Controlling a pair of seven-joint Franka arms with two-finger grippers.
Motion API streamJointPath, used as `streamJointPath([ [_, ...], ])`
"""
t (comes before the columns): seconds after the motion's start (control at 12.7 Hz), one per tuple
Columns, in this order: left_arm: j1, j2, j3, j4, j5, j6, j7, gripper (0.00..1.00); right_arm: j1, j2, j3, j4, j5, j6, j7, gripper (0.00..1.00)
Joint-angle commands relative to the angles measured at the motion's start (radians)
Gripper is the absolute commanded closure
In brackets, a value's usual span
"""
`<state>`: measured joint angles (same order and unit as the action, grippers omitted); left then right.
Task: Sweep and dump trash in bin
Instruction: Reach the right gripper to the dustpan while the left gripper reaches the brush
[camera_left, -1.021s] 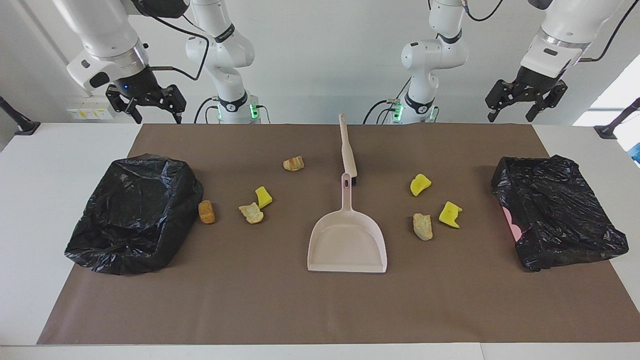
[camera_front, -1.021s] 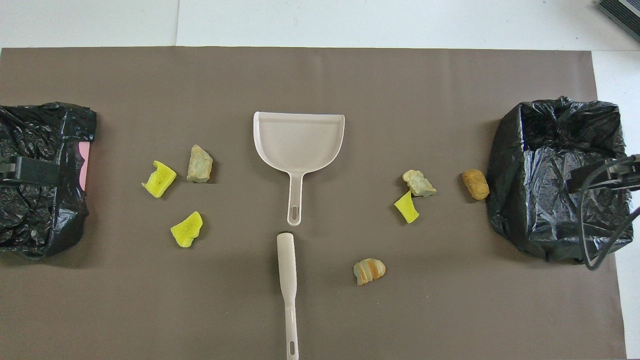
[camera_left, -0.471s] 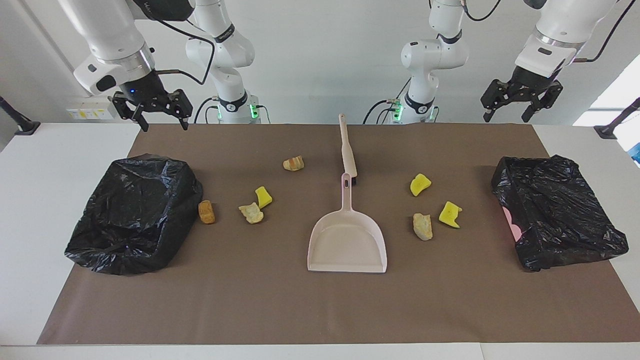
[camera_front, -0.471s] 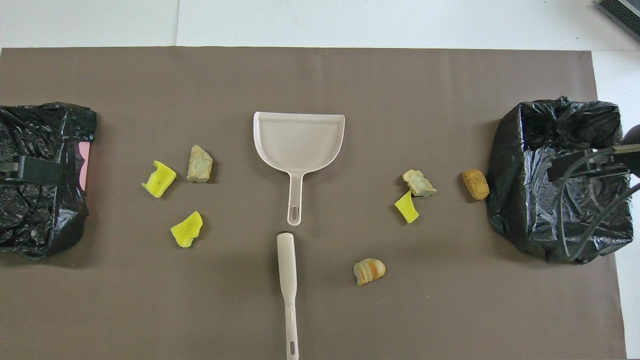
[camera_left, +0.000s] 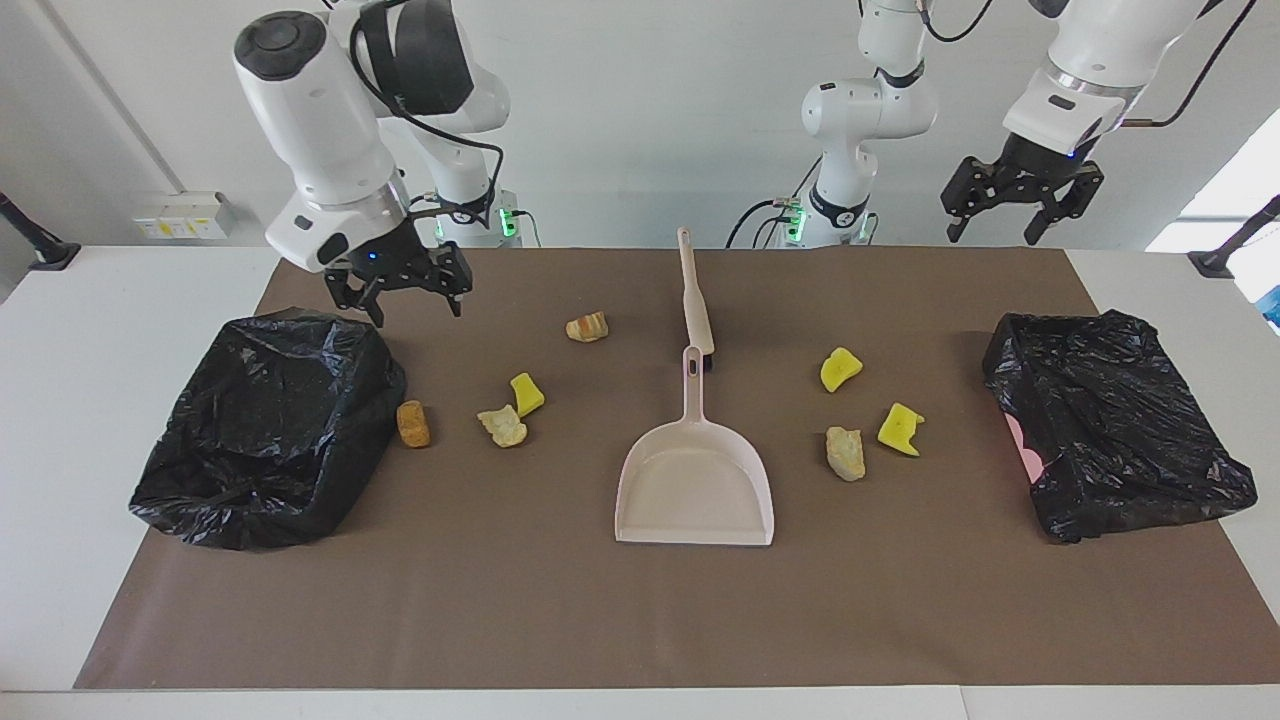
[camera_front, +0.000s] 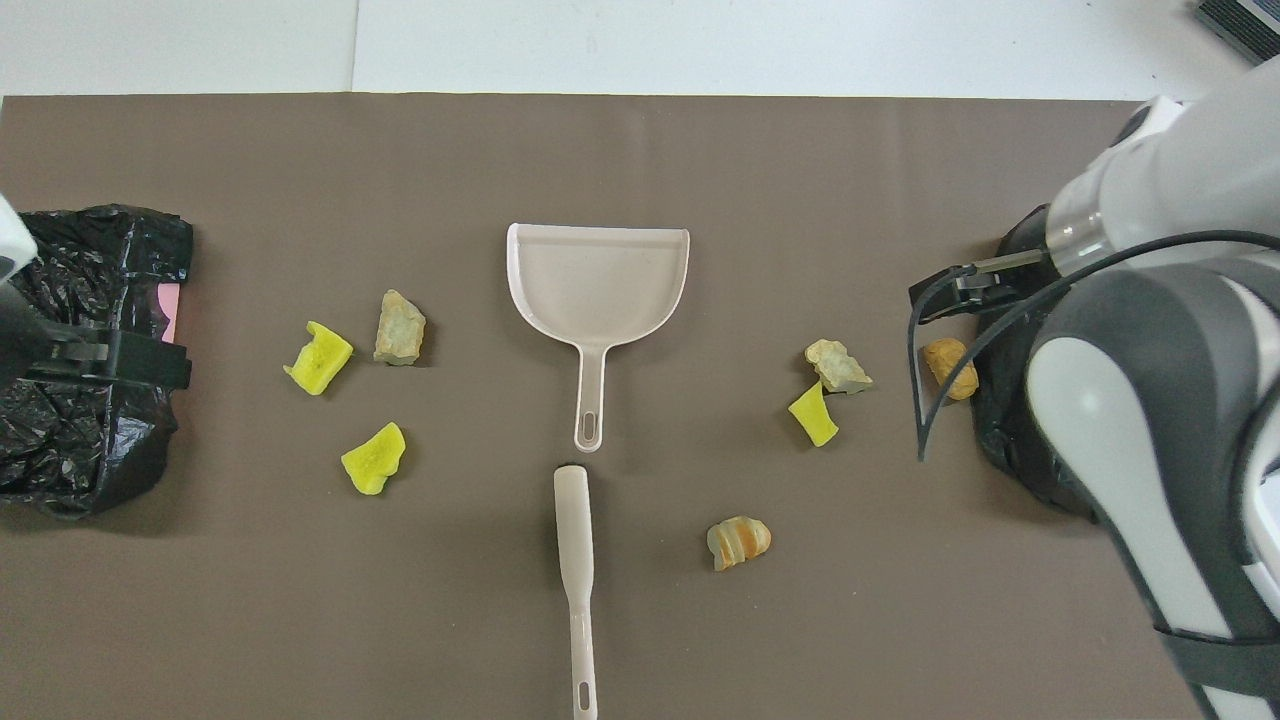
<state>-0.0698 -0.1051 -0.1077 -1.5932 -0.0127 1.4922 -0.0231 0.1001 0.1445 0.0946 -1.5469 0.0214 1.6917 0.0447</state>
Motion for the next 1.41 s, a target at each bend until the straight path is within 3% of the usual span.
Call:
streamJointPath([
  [0.0, -0.108, -0.127, 0.007, -0.159, -0.006, -0.009, -0.067, 0.00, 0.068, 0.062, 0.001, 0.005, 0.020, 0.080, 0.091, 0.00],
  [0.24, -0.183, -0.263, 0.007, -0.408, -0.108, 0.051, -0.100, 0.00, 0.159, 0.132, 0.001, -0.001, 0.019, 0.166, 0.211, 0.00],
  [0.39, -0.284, -0.271, 0.007, -0.517, -0.113, 0.121, -0.177, 0.00, 0.196, 0.161, 0.001, -0.001, 0.034, 0.196, 0.262, 0.00],
  [0.55, -0.385, -0.277, 0.007, -0.624, -0.121, 0.289, -0.347, 0.00, 0.239, 0.196, 0.001, 0.005, 0.098, 0.209, 0.334, 0.00],
  [0.79, -0.496, -0.268, 0.007, -0.727, -0.141, 0.371, -0.451, 0.00, 0.318, 0.259, 0.001, 0.008, 0.089, 0.261, 0.483, 0.00],
  [0.94, -0.585, -0.266, 0.007, -0.822, -0.145, 0.521, -0.546, 0.00, 0.371, 0.323, -0.001, 0.013, 0.080, 0.343, 0.582, 0.00],
  [1.18, -0.717, -0.202, 0.007, -0.908, -0.147, 0.695, -0.633, 0.00, 0.421, 0.405, -0.003, 0.056, 0.051, 0.399, 0.696, 0.00],
  [1.34, -0.748, -0.159, 0.007, -0.933, -0.147, 0.747, -0.669, 0.00, 0.458, 0.431, -0.003, 0.057, 0.029, 0.424, 0.745, 0.00],
])
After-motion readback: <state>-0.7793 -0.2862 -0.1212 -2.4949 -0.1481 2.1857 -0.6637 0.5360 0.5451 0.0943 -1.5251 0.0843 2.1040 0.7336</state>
